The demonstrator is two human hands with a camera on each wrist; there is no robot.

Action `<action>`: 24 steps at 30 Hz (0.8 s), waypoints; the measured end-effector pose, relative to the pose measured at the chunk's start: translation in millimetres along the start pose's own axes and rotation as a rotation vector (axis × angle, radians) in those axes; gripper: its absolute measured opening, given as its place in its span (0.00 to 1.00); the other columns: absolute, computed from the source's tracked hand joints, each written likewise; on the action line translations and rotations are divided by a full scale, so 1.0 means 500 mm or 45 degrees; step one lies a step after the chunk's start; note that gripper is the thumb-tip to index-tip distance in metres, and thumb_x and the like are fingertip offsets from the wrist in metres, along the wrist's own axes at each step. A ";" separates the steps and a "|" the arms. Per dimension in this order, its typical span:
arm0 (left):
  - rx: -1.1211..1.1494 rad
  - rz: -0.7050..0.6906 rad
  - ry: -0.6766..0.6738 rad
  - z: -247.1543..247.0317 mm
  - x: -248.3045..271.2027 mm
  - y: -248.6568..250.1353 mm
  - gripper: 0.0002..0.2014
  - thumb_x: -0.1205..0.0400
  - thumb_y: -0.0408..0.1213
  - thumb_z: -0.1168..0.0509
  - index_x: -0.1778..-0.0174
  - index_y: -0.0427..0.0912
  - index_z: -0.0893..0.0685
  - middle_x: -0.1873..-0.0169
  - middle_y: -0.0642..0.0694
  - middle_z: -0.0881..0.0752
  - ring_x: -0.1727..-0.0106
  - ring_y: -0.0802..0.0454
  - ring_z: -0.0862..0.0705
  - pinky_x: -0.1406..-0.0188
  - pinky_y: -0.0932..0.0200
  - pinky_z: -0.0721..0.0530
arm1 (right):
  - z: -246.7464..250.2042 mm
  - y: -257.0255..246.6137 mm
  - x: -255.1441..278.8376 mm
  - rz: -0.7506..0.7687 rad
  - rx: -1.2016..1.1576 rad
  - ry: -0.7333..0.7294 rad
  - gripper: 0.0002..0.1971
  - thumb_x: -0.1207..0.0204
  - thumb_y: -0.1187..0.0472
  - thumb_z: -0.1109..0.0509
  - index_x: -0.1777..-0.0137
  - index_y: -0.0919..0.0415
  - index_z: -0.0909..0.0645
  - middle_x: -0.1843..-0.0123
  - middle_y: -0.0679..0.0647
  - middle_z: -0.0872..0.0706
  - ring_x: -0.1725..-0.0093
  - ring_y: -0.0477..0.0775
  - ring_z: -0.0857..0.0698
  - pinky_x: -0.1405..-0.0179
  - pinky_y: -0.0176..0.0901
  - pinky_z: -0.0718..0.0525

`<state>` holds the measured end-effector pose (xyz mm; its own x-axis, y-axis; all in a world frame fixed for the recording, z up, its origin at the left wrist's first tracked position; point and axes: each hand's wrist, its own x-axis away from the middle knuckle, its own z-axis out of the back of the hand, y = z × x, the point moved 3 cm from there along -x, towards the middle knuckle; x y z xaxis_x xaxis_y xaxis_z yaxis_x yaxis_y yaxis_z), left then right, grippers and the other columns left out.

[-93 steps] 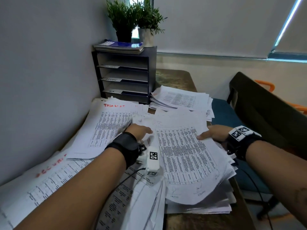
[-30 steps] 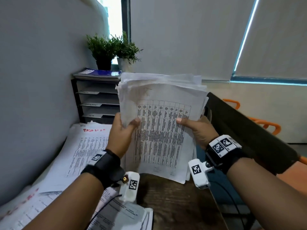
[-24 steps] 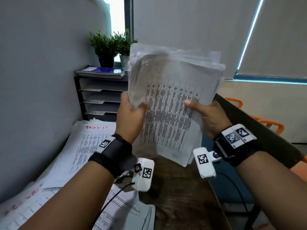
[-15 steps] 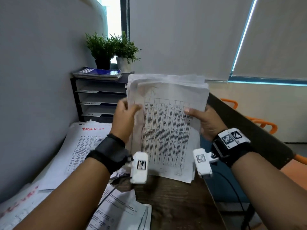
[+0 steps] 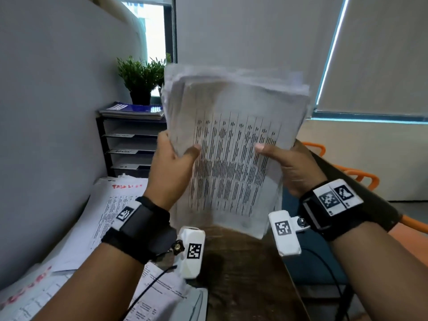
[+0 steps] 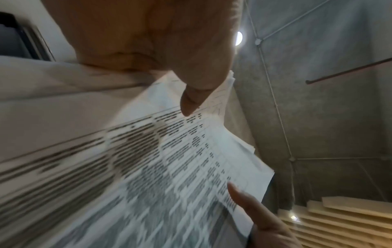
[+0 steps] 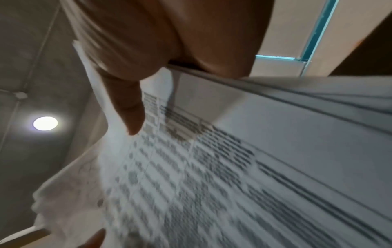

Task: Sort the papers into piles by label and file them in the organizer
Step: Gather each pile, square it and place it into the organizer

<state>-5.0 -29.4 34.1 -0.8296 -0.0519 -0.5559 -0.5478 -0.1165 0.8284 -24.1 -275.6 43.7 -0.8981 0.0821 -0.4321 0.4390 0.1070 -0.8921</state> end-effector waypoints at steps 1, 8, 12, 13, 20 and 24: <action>0.038 0.022 0.002 0.003 0.006 -0.008 0.22 0.17 0.42 0.30 0.31 0.46 0.29 0.41 0.53 0.16 0.43 0.60 0.15 0.51 0.64 0.19 | 0.008 0.010 0.006 -0.026 -0.036 -0.009 0.32 0.33 0.62 0.18 0.27 0.64 0.21 0.35 0.62 0.12 0.33 0.64 0.14 0.27 0.70 0.23; 0.159 0.260 -0.173 0.006 0.055 -0.115 0.20 0.19 0.39 0.27 0.33 0.45 0.22 0.43 0.49 0.11 0.42 0.54 0.11 0.38 0.51 0.14 | 0.029 0.111 0.062 -0.238 -0.111 -0.104 0.38 0.46 0.55 0.10 0.34 0.62 0.16 0.35 0.65 0.12 0.34 0.66 0.14 0.27 0.67 0.22; 0.255 0.294 -0.205 0.005 0.057 -0.127 0.18 0.19 0.36 0.27 0.34 0.44 0.19 0.43 0.48 0.09 0.40 0.52 0.11 0.34 0.49 0.15 | 0.019 0.120 0.064 -0.219 -0.148 -0.052 0.34 0.43 0.59 0.13 0.34 0.63 0.16 0.36 0.64 0.11 0.35 0.64 0.13 0.26 0.69 0.24; 0.280 0.275 -0.194 0.003 0.052 -0.119 0.19 0.20 0.37 0.26 0.34 0.43 0.18 0.43 0.47 0.09 0.40 0.51 0.11 0.35 0.50 0.15 | 0.015 0.116 0.059 -0.203 -0.147 -0.042 0.35 0.44 0.57 0.11 0.35 0.63 0.15 0.37 0.64 0.11 0.35 0.64 0.13 0.26 0.69 0.24; 0.325 0.010 -0.095 0.017 -0.005 -0.030 0.14 0.17 0.33 0.31 0.36 0.42 0.21 0.41 0.44 0.11 0.40 0.50 0.11 0.39 0.53 0.14 | 0.022 0.053 0.026 -0.032 -0.214 -0.017 0.27 0.33 0.66 0.20 0.32 0.69 0.19 0.39 0.69 0.12 0.39 0.68 0.12 0.37 0.65 0.16; 0.259 -0.094 -0.117 0.007 -0.007 -0.026 0.19 0.18 0.35 0.30 0.31 0.48 0.24 0.38 0.47 0.13 0.37 0.53 0.13 0.40 0.58 0.14 | 0.019 0.062 0.025 -0.054 -0.245 0.007 0.39 0.43 0.55 0.11 0.32 0.68 0.19 0.39 0.67 0.12 0.37 0.68 0.13 0.34 0.64 0.16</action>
<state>4.7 -24.1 25.7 -0.7875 0.0411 -0.6150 -0.6104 0.0865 0.7874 -21.8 -280.6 9.5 -0.9160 0.0790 -0.3933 0.3982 0.2975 -0.8677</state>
